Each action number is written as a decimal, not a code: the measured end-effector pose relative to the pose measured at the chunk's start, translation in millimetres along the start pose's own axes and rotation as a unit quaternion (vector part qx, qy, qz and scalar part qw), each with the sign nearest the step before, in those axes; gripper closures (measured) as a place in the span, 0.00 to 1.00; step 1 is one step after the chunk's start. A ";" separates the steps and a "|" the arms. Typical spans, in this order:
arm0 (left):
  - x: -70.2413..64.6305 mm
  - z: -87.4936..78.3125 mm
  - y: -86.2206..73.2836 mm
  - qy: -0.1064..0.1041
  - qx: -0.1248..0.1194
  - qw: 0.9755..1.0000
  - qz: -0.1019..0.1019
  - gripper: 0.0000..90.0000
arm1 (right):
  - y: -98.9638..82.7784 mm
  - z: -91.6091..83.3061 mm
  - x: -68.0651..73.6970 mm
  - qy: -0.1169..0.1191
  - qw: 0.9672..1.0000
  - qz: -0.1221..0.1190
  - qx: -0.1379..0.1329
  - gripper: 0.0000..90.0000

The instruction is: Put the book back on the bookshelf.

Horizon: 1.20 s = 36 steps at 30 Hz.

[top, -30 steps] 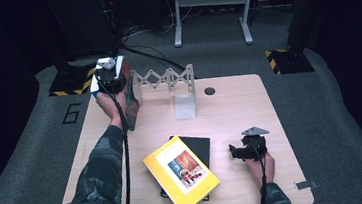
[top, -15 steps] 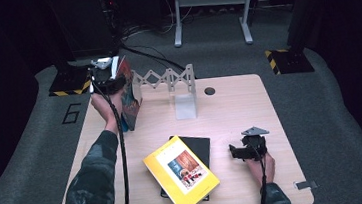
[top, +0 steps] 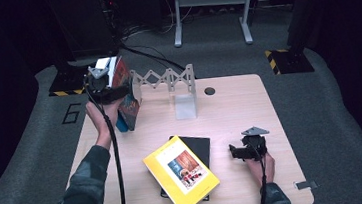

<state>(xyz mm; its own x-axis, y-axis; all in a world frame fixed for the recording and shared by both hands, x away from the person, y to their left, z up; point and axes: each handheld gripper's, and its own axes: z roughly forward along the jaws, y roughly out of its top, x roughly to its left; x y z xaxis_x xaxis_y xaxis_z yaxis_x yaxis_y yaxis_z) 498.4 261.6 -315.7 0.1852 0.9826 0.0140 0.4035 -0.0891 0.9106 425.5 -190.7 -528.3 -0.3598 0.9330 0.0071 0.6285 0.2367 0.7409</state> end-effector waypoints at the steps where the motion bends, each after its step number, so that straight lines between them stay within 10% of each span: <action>1: -0.5 -2.5 -2.2 -0.004 -0.001 1.000 0.001 0.19 | 0.0 0.0 0.0 0.000 1.000 0.000 0.000 0.14; 11: -14.5 -25.3 -29.9 -0.032 -0.002 0.999 0.030 0.14 | 0.0 0.1 -0.2 0.000 1.000 0.001 0.000 0.14; 19: -21.1 -25.2 -69.0 -0.059 0.046 0.996 0.042 0.14 | -0.2 0.1 -1.9 0.001 1.000 -0.004 -0.001 0.15; 36: -21.3 -22.7 -146.5 -0.080 0.116 0.990 0.021 0.13 | -0.5 -0.2 -2.0 0.003 1.000 -0.004 -0.001 0.15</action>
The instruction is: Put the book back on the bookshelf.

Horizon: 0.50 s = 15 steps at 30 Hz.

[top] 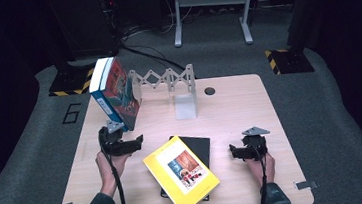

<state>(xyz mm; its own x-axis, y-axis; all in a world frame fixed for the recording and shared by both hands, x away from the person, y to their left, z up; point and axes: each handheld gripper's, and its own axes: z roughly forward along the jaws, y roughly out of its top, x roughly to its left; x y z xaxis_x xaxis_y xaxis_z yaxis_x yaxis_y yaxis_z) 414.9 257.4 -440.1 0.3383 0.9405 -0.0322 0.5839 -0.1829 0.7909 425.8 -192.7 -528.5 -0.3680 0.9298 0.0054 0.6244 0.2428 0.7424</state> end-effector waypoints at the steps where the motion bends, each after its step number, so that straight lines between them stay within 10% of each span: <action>1: 0.0 1.8 -5.0 0.002 0.005 1.000 0.000 0.13 | 0.0 0.0 0.0 0.000 1.000 0.001 0.000 0.15; 15: -1.4 -0.2 -47.6 0.003 0.032 0.999 -0.019 0.10 | -0.1 -2.8 2.2 0.004 1.000 0.002 0.008 0.16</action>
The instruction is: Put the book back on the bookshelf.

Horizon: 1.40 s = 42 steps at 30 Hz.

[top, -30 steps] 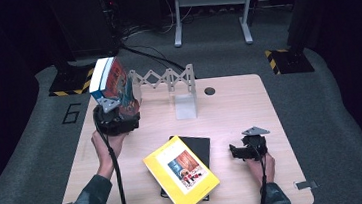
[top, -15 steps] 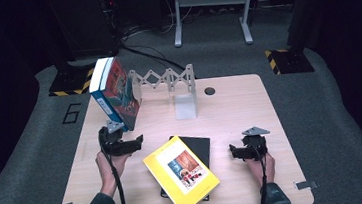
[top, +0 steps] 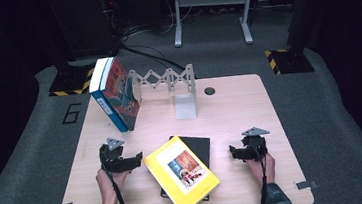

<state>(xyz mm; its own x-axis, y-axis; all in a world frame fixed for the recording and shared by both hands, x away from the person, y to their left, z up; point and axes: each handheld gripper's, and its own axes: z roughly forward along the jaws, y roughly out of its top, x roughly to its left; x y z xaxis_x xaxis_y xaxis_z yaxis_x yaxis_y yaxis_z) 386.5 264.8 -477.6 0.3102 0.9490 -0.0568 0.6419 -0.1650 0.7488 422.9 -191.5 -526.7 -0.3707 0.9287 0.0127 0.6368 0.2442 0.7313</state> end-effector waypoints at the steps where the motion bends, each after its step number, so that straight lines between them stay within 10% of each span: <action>1: -0.6 -0.1 -1.9 0.001 -0.002 1.000 0.001 0.10 | 0.1 -1.0 0.1 0.006 1.000 0.008 0.001 0.16; 8: -4.2 -3.8 -9.5 -0.001 0.007 1.000 0.007 0.09 | 21.0 -30.2 16.6 0.071 0.997 0.013 -0.019 0.16; 12: -6.2 -3.6 -13.1 0.000 0.007 1.000 0.007 0.09 | 41.9 -44.8 43.1 0.145 0.989 0.004 -0.016 0.16; 21: -11.9 -1.6 -20.7 -0.012 0.014 1.000 0.002 0.09 | 49.1 -40.8 104.3 0.208 0.977 -0.053 0.013 0.19; 34: -15.5 -1.0 -32.0 -0.019 0.046 0.999 0.021 0.04 | 42.8 -29.8 120.8 0.197 0.975 -0.087 0.058 0.26; 42: -18.3 5.5 -30.5 -0.025 0.043 0.999 0.011 0.03 | 40.3 -28.1 118.2 0.206 0.975 -0.061 0.065 0.35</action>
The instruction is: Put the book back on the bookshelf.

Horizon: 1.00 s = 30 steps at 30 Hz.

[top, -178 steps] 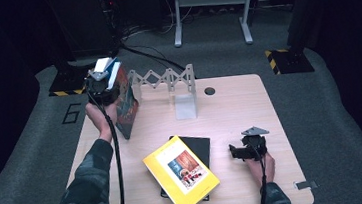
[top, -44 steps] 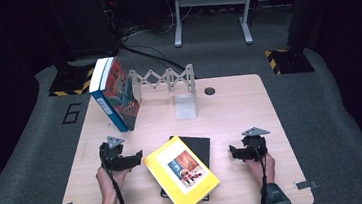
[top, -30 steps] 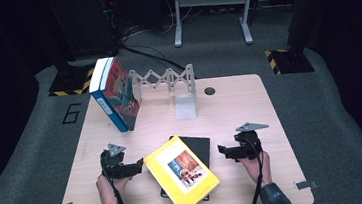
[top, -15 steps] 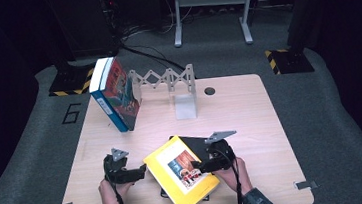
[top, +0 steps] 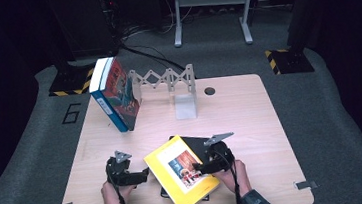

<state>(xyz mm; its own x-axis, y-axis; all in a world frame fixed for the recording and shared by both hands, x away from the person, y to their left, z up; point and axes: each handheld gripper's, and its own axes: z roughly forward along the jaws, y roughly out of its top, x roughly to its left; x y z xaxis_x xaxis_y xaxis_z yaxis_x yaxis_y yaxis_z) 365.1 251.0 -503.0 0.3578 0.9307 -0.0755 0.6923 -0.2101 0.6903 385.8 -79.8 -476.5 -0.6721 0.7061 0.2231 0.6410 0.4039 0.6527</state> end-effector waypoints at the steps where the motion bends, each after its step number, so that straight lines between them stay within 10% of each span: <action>1: 0.2 1.2 0.7 -0.003 0.002 1.000 -0.001 0.03 | -0.3 -0.3 -0.7 0.001 1.000 -0.002 0.001 0.36; 22: 7.0 26.4 45.4 -0.021 0.041 0.999 0.017 0.03 | -2.1 4.6 1.3 0.007 0.999 0.032 -0.035 0.50; 30: 14.0 29.9 43.1 -0.030 0.039 0.999 -0.008 0.03 | -4.9 2.5 0.6 0.011 0.998 0.044 -0.034 0.47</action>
<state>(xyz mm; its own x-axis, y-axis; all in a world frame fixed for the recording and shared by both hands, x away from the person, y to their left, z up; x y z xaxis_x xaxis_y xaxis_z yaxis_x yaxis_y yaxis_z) 418.7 246.0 -495.8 0.3813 0.9151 -0.1312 0.7444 -0.2198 0.6305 383.1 -79.9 -481.4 -0.6223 0.7243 0.2969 0.6716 0.2992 0.6778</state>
